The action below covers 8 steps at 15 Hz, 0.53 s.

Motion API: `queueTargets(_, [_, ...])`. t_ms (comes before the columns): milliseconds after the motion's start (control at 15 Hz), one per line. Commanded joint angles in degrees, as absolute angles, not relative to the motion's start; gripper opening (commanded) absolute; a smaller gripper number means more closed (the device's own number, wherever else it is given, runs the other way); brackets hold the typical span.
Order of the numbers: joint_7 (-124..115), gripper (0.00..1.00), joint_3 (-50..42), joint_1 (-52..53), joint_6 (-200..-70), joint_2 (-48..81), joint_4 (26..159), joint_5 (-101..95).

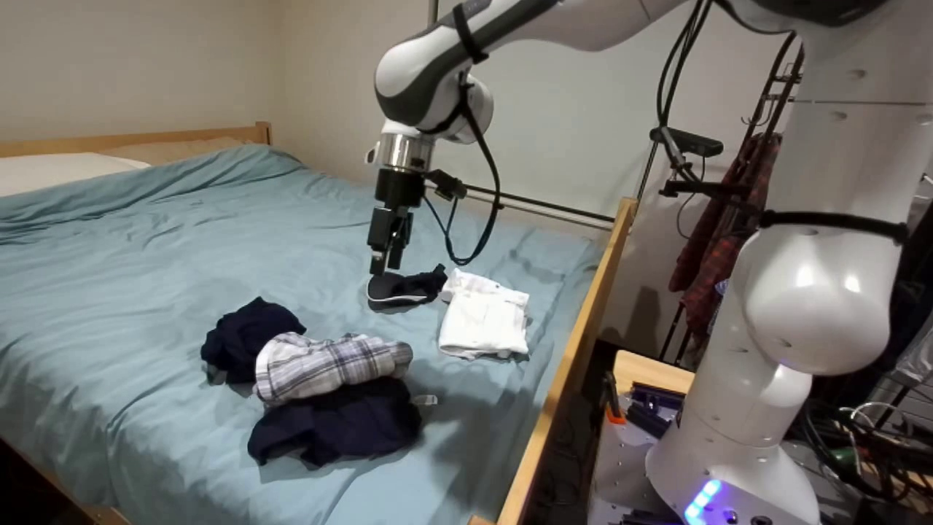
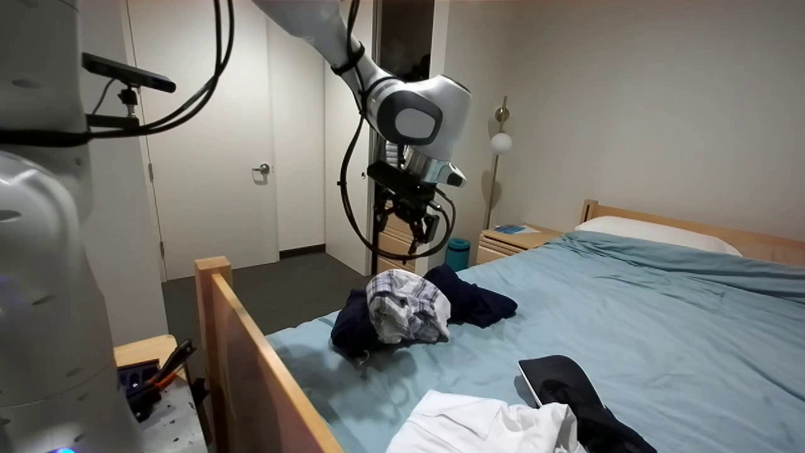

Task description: Move the clothes to the left side of the bed

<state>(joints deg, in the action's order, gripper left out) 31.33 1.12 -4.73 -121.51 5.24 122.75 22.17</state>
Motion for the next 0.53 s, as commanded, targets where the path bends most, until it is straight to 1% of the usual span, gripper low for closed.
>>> queueTargets(0, [28.12,1.0,-3.06,-6.36,-129.43,-6.88,137.05,18.89])
queueTargets(200, [24.93,1.0,-6.99,-7.84,-135.9,-14.31,146.0,14.88])
queueTargets(267, [28.13,1.0,-7.29,-5.93,-131.67,-8.08,139.19,16.99])
queueTargets(467, [27.0,1.0,-9.23,-6.35,-134.11,-13.19,144.68,15.7])
